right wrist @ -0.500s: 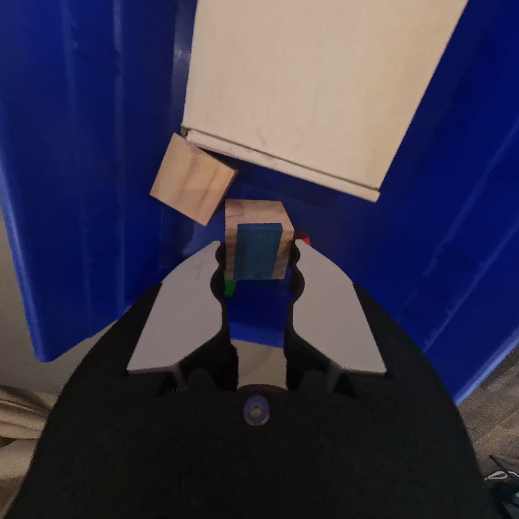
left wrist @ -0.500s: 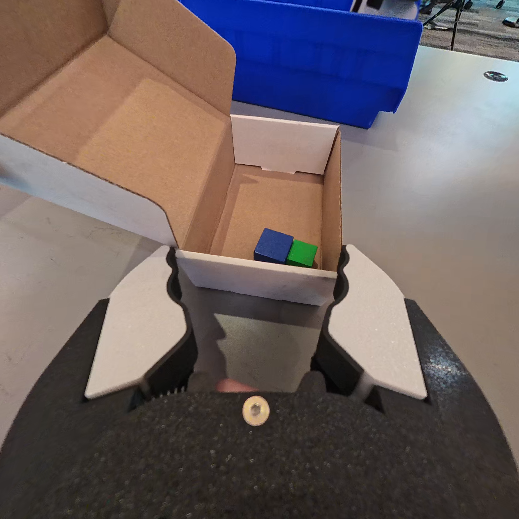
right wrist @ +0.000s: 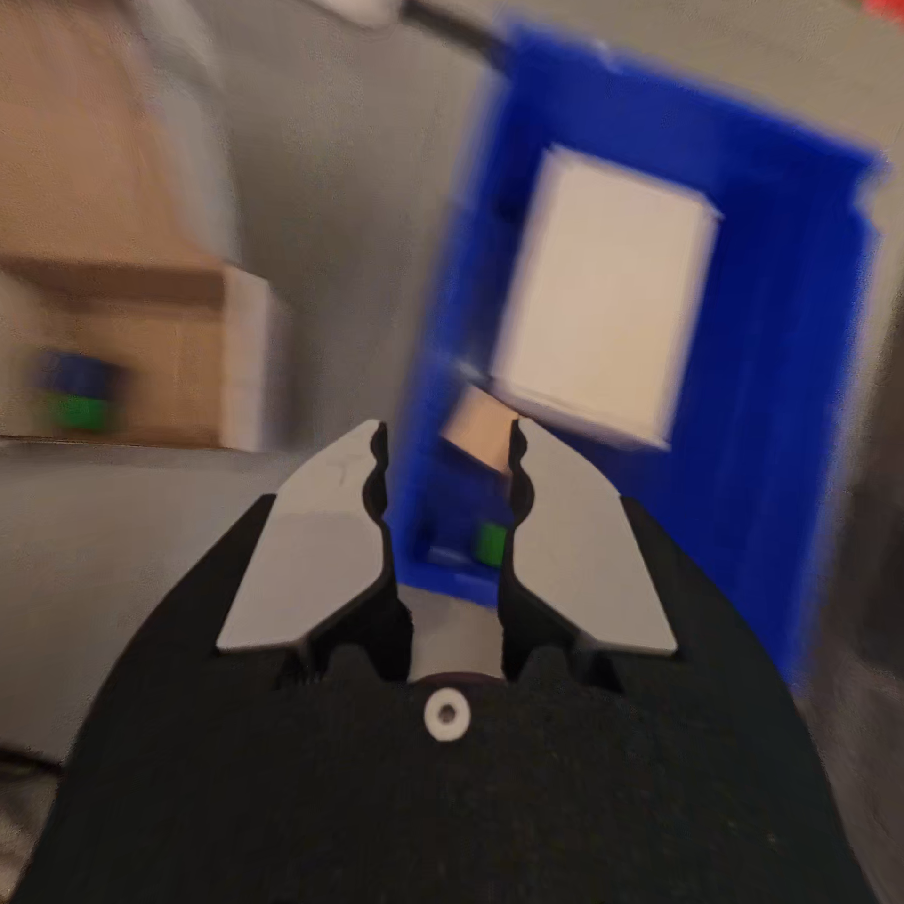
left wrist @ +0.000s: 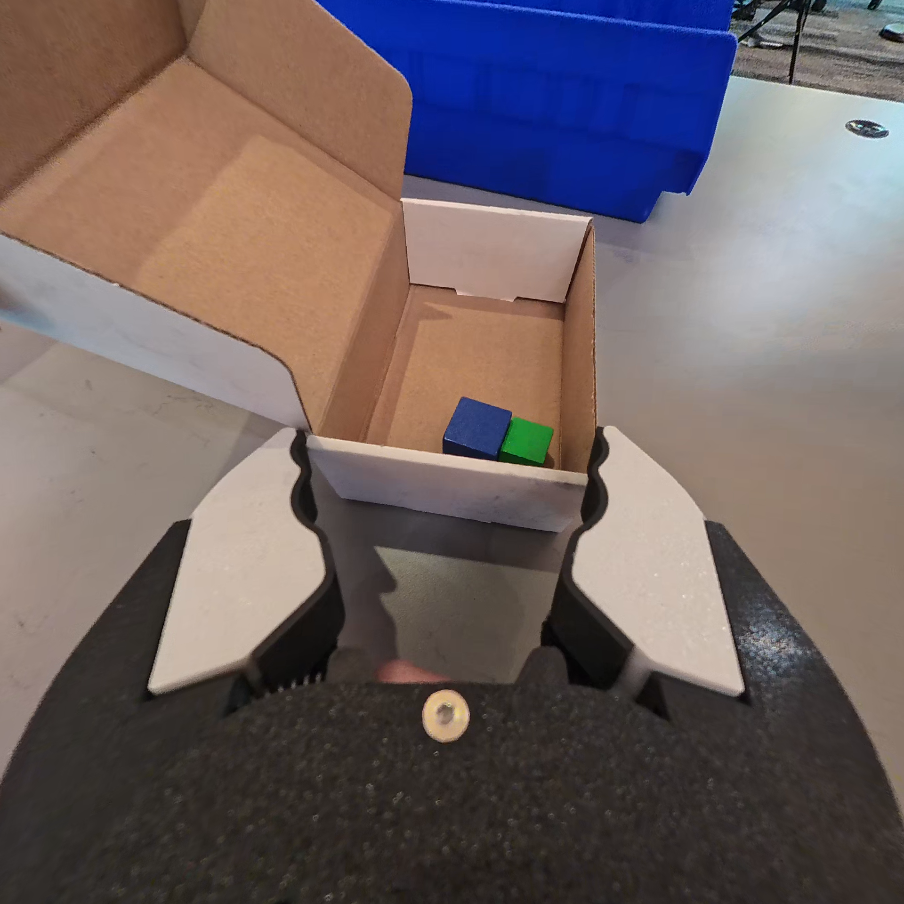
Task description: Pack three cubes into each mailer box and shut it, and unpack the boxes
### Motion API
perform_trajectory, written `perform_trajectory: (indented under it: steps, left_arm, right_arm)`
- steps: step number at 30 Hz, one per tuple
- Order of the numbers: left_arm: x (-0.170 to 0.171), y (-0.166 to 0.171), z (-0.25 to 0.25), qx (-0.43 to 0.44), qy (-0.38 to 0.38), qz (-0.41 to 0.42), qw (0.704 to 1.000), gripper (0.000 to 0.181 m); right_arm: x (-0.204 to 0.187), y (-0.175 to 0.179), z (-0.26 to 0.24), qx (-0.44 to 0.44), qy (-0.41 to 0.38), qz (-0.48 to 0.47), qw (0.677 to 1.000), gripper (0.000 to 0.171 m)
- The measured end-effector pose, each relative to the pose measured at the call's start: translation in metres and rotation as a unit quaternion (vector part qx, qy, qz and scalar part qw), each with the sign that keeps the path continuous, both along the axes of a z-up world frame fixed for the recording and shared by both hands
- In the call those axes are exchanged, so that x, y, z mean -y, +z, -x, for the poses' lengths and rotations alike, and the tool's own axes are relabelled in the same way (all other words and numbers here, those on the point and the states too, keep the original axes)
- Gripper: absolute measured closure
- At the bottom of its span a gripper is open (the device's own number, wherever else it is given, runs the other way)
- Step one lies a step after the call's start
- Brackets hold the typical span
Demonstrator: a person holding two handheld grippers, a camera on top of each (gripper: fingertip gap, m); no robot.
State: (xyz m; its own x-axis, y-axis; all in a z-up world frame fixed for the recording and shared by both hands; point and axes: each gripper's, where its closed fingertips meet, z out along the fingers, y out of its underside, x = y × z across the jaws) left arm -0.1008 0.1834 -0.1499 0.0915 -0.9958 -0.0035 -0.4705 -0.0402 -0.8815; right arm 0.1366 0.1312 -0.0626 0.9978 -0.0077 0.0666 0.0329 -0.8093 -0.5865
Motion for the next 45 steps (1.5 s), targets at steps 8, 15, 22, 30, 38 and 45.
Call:
perform_trajectory:
  steps: [8, 15, 22, 30, 38, 45]
  left_arm:
    - [0.0, 0.0, 0.0, 0.002, 0.0, -0.002, 1.0, 0.075]
    - [0.001, 0.0, 0.0, 0.003, -0.005, -0.002, 1.0, 0.075]
    - [0.0, 0.0, 0.0, 0.003, -0.006, -0.003, 1.0, 0.075]
    - [0.0, 0.0, 0.0, 0.003, -0.004, -0.004, 1.0, 0.075]
    - [-0.002, 0.0, 0.001, 0.0, -0.001, -0.006, 1.0, 0.075]
    - [-0.001, 0.0, 0.001, -0.001, -0.002, -0.005, 1.0, 0.075]
  right_arm:
    - [-0.054, -0.063, 0.208, -0.118, 0.266, 0.1, 0.951, 0.113]
    - [-0.054, -0.108, 0.218, 0.0, 0.45, 0.213, 0.867, 0.114]
    - [-0.054, -0.119, 0.223, 0.047, 0.549, 0.231, 0.802, 0.135]
    - [-0.065, -0.105, 0.218, 0.099, 0.559, 0.166, 0.807, 0.145]
    - [-0.043, 0.059, 0.114, 0.125, 0.354, -0.029, 0.926, 0.145]
    - [0.028, -0.03, -0.113, 0.014, -0.058, 0.12, 0.991, 0.145]
